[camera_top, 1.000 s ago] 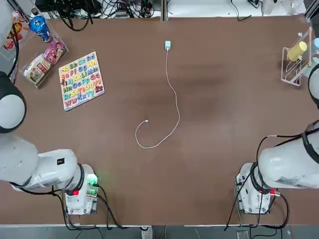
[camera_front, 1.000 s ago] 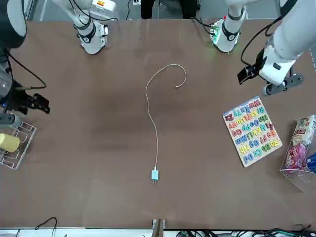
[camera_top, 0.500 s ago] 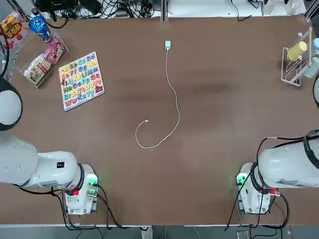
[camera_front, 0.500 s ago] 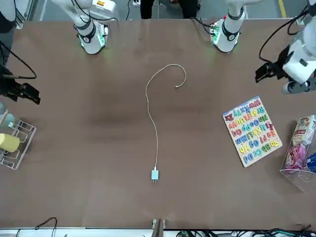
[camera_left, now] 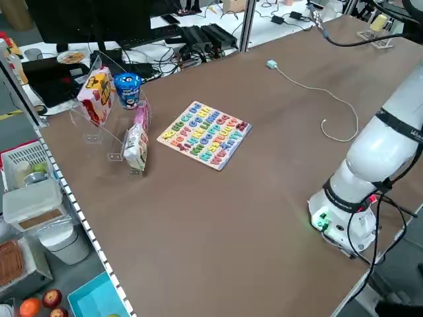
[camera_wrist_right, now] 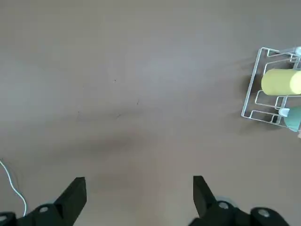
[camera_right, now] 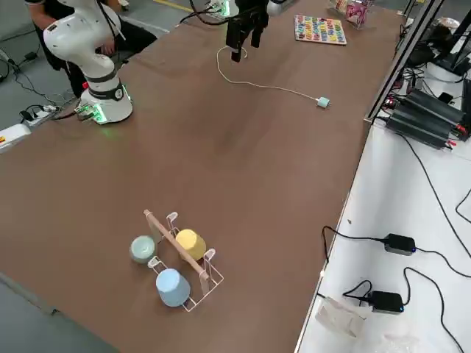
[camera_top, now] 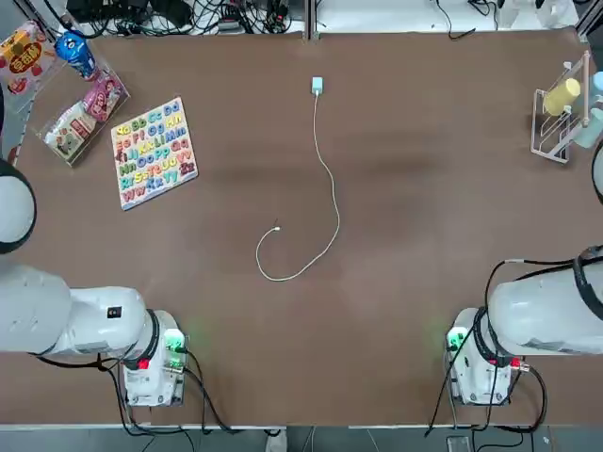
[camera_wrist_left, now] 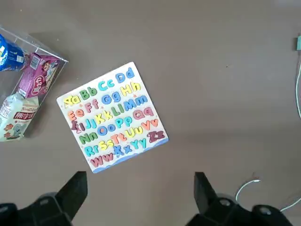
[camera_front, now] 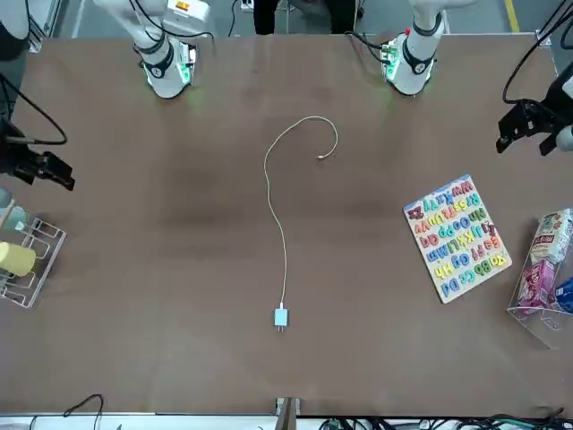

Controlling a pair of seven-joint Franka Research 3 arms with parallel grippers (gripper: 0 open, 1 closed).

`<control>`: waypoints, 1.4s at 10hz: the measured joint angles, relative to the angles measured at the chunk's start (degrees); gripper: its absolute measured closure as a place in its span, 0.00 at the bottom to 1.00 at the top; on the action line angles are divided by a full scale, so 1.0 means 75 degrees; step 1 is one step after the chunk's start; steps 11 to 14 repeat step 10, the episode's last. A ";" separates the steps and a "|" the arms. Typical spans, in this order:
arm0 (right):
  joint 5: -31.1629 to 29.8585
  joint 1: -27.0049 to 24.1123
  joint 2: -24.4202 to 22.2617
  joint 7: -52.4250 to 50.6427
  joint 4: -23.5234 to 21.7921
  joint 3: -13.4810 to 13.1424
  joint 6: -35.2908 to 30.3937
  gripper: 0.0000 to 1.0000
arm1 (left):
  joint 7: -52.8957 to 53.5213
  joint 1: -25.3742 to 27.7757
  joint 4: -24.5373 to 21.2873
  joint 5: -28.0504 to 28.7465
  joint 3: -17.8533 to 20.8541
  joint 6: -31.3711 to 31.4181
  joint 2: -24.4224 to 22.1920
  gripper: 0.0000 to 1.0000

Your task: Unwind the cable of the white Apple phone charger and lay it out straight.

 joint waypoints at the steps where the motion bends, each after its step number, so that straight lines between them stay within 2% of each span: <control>1: 0.0070 0.0005 -0.0005 0.0002 -0.0034 0.0000 0.0051 0.00 | 0.0000 0.0004 -0.0013 0.0000 0.0003 0.0008 0.0031 0.00; 14: 0.0166 0.0194 -0.0110 0.0013 -0.0210 0.0012 0.0158 0.00 | 0.0477 0.0188 -0.0035 0.0000 0.0019 -0.0149 0.0202 0.00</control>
